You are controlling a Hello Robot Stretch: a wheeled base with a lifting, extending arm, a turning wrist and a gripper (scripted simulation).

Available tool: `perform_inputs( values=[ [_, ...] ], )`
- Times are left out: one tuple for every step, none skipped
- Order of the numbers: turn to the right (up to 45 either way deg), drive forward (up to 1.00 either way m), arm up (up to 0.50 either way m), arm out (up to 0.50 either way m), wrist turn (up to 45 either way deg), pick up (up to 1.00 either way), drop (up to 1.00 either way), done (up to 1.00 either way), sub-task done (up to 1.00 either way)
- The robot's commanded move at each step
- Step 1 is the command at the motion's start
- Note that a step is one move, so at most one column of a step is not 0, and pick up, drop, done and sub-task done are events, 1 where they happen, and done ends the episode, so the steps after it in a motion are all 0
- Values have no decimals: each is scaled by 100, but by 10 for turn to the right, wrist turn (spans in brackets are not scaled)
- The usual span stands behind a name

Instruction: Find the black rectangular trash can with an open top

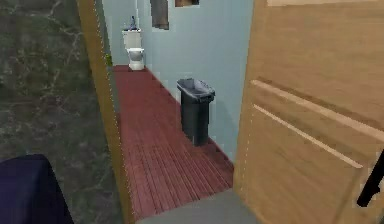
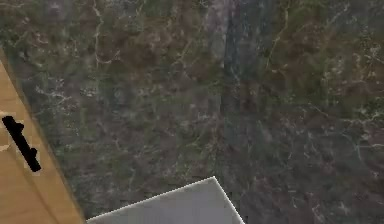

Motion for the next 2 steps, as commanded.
perform_inputs(
  values=[
    [0,100,0,0,0,0,0,0,0],
    [-60,0,0,0,0,0,0,0,0]
  ],
)
